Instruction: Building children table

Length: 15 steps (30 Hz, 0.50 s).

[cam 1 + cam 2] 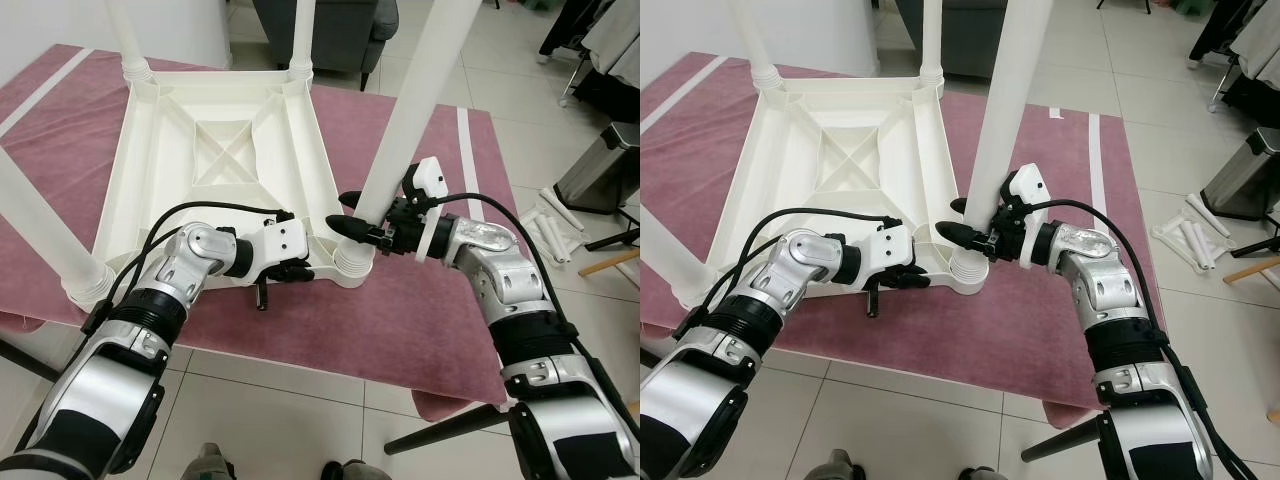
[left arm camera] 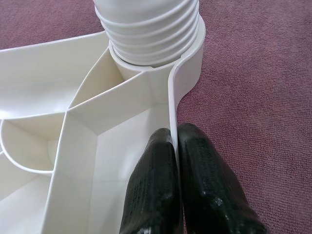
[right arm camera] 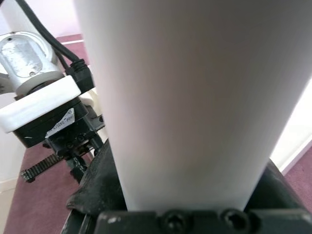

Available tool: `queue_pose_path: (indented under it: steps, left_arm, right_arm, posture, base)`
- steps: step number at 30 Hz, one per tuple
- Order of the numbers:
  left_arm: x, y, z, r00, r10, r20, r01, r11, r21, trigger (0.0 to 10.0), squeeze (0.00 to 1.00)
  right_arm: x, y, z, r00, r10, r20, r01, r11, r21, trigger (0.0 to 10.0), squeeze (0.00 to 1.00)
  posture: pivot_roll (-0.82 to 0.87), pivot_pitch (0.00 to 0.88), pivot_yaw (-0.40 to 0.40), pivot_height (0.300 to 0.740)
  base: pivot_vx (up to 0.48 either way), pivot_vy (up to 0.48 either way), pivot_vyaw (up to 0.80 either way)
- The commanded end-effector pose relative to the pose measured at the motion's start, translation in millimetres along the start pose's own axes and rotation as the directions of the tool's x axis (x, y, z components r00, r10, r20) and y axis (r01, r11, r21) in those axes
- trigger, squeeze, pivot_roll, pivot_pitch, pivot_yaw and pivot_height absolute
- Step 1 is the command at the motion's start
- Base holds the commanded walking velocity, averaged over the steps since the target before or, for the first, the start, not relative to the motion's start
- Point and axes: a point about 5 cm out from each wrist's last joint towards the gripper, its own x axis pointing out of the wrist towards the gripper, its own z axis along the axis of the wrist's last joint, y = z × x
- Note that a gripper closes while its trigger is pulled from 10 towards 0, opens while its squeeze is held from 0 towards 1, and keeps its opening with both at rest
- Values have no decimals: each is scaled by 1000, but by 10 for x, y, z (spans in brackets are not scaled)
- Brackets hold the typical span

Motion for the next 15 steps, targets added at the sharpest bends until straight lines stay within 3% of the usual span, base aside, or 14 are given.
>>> queue_pose_path:
  steps: [1, 5, 9, 11, 12, 13, 14, 15]
  left_arm:
    - [-24, -87, -25, 996, -87, 29, 87, 996, -15, 0, 0]
    - [-25, -91, -19, 996, -87, 33, 87, 996, -17, 0, 0]
    - [-17, -89, -4, 996, -81, 40, 81, 996, -22, 0, 0]
    - [-14, -83, 6, 996, -76, 46, 77, 997, -28, 0, 0]
    - [-14, -83, 6, 996, -76, 46, 77, 997, -28, 0, 0]
    - [-15, -80, 8, 996, -74, 46, 75, 997, -30, 0, 0]
    - [-15, -80, 8, 996, -74, 46, 75, 997, -30, 0, 0]
    - [-20, -76, 7, 996, -73, 45, 74, 997, -31, 0, 0]
  right_arm:
    - [-32, -2, -263, 988, -103, -113, 109, 993, 47, 0, 0]
    - [-4, 19, -311, 980, -147, -133, 155, 987, 47, 0, 0]
    - [43, 81, -448, 950, -260, -172, 275, 959, 65, 0, 0]
    - [50, 129, -579, 893, -398, -210, 422, 903, 83, 0, 0]
    - [50, 129, -579, 893, -398, -210, 422, 903, 83, 0, 0]
    - [38, 142, -629, 846, -484, -225, 512, 855, 84, 0, 0]
    - [38, 142, -629, 846, -484, -225, 512, 855, 84, 0, 0]
    - [19, 153, -669, 792, -563, -237, 596, 796, 102, 0, 0]
  posture:
    - [125, 75, -18, 740]
    - [124, 75, -18, 740]
    - [124, 78, -18, 740]
    - [119, 82, -14, 740]
    - [119, 82, -14, 740]
    - [118, 84, -13, 740]
    - [118, 84, -13, 740]
    - [115, 85, -11, 740]
  base:
    - [0, 0, 0]
    - [0, 0, 0]
    - [0, 0, 0]
    - [0, 0, 0]
    - [0, 0, 0]
    - [0, 0, 0]
    - [0, 0, 0]
    - [0, 0, 0]
